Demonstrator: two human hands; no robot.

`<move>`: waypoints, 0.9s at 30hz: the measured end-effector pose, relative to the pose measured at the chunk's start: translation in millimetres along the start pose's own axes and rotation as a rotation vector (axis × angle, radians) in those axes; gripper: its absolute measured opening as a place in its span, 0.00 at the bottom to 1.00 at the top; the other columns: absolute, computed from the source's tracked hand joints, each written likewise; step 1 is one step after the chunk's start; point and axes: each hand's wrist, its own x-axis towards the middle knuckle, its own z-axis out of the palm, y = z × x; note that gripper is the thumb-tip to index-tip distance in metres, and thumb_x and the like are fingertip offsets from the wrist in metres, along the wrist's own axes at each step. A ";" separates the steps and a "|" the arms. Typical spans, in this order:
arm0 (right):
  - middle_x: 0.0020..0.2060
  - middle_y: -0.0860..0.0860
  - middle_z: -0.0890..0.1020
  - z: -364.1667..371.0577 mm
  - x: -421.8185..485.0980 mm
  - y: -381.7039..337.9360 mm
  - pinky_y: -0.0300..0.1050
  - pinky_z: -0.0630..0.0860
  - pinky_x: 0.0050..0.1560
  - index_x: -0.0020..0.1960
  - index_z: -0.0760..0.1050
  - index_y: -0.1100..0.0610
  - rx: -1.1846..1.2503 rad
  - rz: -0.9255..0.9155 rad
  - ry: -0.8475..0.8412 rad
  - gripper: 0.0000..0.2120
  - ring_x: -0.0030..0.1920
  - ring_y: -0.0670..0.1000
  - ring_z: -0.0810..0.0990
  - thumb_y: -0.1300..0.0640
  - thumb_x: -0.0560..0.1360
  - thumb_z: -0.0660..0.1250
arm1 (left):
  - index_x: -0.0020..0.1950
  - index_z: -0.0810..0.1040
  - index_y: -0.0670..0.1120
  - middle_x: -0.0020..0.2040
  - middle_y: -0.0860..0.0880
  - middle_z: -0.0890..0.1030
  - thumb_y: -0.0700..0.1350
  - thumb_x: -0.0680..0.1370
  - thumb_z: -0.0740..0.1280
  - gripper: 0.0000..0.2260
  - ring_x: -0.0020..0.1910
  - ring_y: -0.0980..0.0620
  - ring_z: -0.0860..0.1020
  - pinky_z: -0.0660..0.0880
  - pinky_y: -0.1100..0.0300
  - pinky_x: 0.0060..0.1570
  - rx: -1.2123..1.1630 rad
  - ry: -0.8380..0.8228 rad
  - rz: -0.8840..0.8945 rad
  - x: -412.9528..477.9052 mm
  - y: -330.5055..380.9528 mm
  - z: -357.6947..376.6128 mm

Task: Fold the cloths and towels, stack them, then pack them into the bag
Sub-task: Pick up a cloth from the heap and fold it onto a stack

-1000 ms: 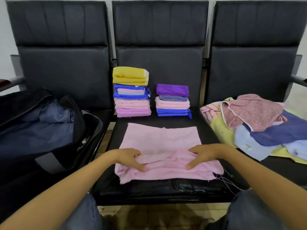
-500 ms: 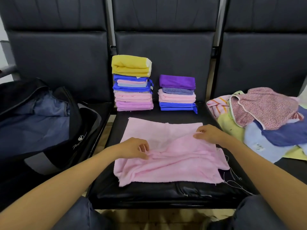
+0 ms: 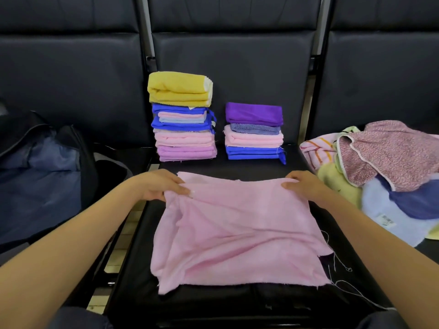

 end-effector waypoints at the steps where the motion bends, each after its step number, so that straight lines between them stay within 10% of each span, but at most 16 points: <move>1: 0.46 0.53 0.78 1.3 3.6 -0.8 0.37 0.68 0.38 0.48 0.76 0.59 -0.013 -0.001 0.008 0.04 0.47 0.52 0.75 0.58 0.75 0.68 | 0.55 0.81 0.38 0.49 0.43 0.83 0.38 0.73 0.73 0.11 0.47 0.48 0.81 0.78 0.56 0.47 0.001 0.084 0.004 7.9 2.0 -0.7; 9: 0.58 0.58 0.75 21.5 26.0 3.4 0.41 0.68 0.51 0.54 0.77 0.60 -0.196 0.017 0.077 0.09 0.51 0.55 0.75 0.58 0.76 0.68 | 0.45 0.76 0.42 0.41 0.46 0.77 0.41 0.75 0.71 0.05 0.39 0.51 0.73 0.66 0.63 0.32 0.241 0.521 0.143 68.0 2.1 13.9; 13: 0.63 0.57 0.66 25.8 26.8 3.5 0.41 0.68 0.55 0.56 0.74 0.59 -0.263 0.023 0.078 0.13 0.50 0.53 0.74 0.58 0.74 0.70 | 0.45 0.74 0.42 0.52 0.41 0.76 0.39 0.74 0.71 0.06 0.45 0.48 0.73 0.67 0.60 0.42 0.376 0.617 0.215 90.6 -9.0 17.2; 20: 0.55 0.55 0.72 23.0 30.5 4.6 0.42 0.70 0.49 0.59 0.69 0.56 -0.428 -0.001 -0.046 0.15 0.48 0.52 0.73 0.56 0.75 0.69 | 0.60 0.71 0.40 0.57 0.43 0.75 0.43 0.74 0.73 0.19 0.52 0.46 0.74 0.70 0.57 0.50 0.518 0.502 0.147 89.8 -9.6 14.1; 27: 0.51 0.54 0.67 15.2 8.1 10.6 0.42 0.68 0.49 0.53 0.72 0.56 -0.519 -0.030 -0.060 0.07 0.47 0.54 0.72 0.60 0.76 0.66 | 0.44 0.75 0.41 0.35 0.48 0.72 0.49 0.75 0.70 0.12 0.37 0.50 0.71 0.66 0.62 0.32 0.736 0.382 0.044 54.3 -13.3 15.3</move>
